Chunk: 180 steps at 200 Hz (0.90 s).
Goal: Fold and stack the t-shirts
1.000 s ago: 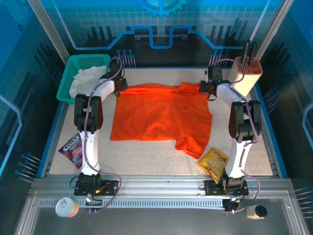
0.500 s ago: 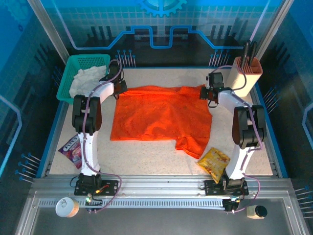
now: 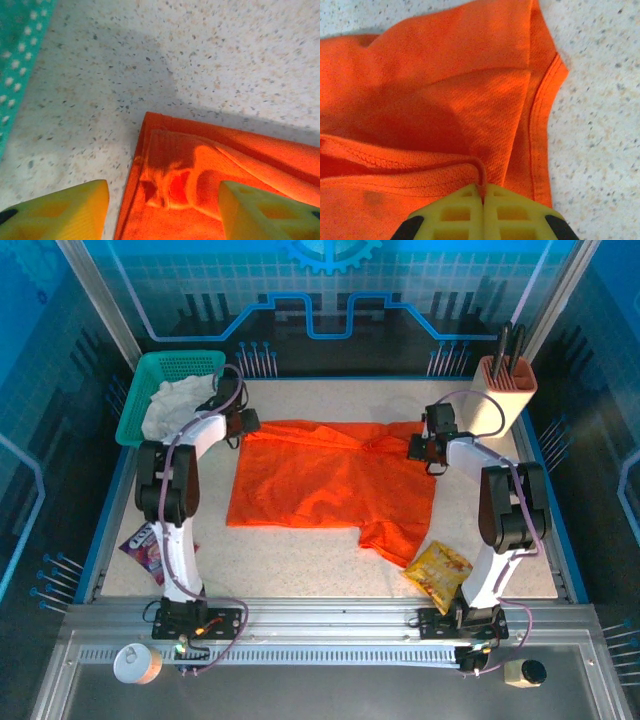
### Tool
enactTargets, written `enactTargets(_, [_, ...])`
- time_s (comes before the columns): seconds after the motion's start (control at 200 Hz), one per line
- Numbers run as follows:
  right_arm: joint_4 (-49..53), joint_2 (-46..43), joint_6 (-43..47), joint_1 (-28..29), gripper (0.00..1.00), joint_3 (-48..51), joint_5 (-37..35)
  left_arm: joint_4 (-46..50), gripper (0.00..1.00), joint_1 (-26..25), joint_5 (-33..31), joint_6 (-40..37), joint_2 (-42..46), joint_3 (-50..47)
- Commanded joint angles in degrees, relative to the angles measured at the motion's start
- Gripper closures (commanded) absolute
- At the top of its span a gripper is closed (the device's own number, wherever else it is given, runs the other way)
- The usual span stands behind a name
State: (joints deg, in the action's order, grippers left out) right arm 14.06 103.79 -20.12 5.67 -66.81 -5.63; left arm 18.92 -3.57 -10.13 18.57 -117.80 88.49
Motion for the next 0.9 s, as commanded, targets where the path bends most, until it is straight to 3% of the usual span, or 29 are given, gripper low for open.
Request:
enactTargets(0.0, [4.39,-2.73,-1.33,0.83,0.89,0.85,1.83,-2.38,0.32,0.52,1.45,0.29,7.93,-1.84])
enactTargets(0.22, [9.75,-6.38,-1.08,0.97,0.56,1.45,3.1,1.81,0.24,0.5,4.43,-1.78,12.13,-0.53])
enactTargets(0.425, [13.56,-11.06,-0.32,1.75,0.48,-1.51,2.61,3.39,0.34,-0.16,6.03,-1.56,11.75,0.27])
enactTargets(0.525, [14.22,-9.23,-0.06,2.31,0.51,-6.0,4.6,2.24,0.38,-1.01,6.2,-0.89,13.14,-1.21])
enactTargets(0.816, [17.48,13.54,-2.35,4.84,0.84,-27.92,9.19,2.89,0.41,-3.67,4.79,-0.48,22.8,-7.06])
enactTargets(0.896, [18.01,17.8,-3.6,5.86,0.88,-31.17,10.12,4.33,0.41,-3.89,4.06,-0.12,26.61,-9.48])
